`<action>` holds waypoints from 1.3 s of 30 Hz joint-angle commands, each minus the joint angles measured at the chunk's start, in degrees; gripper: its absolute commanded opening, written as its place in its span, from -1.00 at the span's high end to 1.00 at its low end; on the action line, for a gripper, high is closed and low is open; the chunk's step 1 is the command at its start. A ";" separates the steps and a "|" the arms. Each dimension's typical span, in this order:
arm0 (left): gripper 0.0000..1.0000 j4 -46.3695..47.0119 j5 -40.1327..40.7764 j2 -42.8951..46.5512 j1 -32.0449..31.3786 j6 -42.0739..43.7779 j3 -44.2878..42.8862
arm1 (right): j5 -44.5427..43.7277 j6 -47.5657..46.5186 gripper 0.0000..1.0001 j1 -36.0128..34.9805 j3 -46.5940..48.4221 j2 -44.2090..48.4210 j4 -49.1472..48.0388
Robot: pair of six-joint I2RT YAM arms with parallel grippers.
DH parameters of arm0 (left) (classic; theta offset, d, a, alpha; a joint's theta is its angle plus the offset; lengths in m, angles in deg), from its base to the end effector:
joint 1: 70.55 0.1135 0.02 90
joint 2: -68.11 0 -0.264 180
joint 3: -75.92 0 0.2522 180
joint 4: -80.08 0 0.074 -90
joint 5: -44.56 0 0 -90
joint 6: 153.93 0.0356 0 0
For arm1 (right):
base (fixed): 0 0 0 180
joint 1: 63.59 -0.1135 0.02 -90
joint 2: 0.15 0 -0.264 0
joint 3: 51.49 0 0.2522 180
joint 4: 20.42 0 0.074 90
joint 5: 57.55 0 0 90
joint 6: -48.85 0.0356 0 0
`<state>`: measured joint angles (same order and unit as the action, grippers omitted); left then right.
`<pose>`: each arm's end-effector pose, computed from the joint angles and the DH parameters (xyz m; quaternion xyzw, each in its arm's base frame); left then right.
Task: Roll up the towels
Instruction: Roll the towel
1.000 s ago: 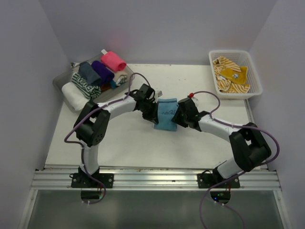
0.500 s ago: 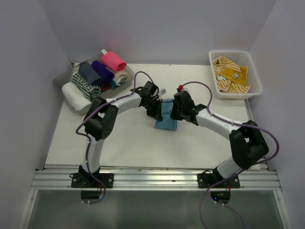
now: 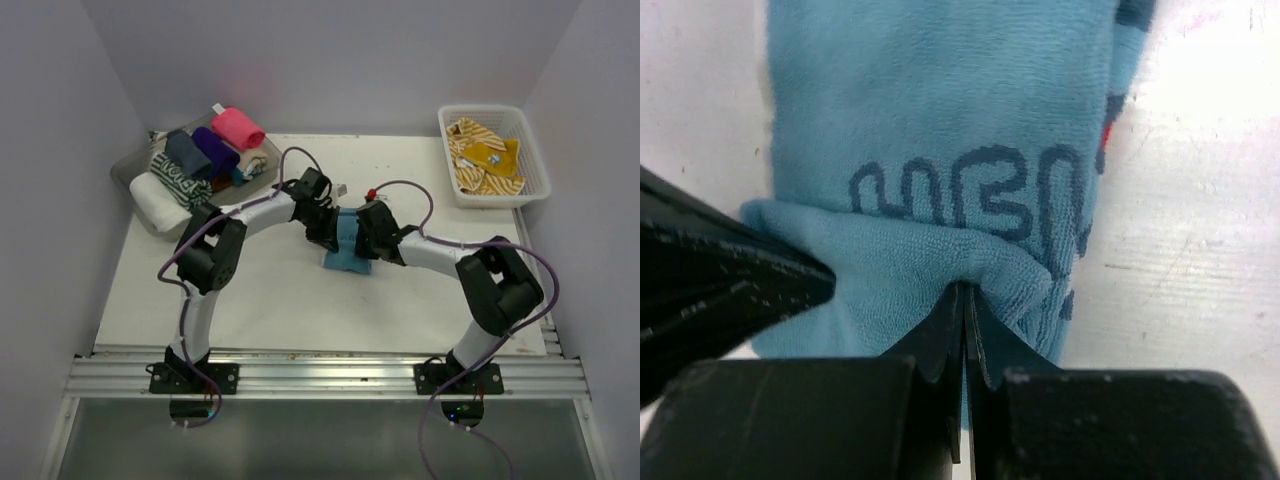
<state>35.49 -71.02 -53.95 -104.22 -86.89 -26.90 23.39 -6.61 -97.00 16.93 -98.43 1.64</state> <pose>0.3619 -0.2595 0.1589 0.1385 0.9410 -0.2946 0.0921 0.2903 0.1848 0.1633 0.0351 0.9420 0.1198 0.3114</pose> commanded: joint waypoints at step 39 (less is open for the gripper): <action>0.77 1.64 -2.28 15.97 10.20 -3.67 8.97 | -20.90 -20.92 -0.07 -25.04 11.44 -4.81 14.73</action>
<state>33.52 -72.42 -42.19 -96.22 -87.44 -22.46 6.86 -26.26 -122.09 28.36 -103.00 16.72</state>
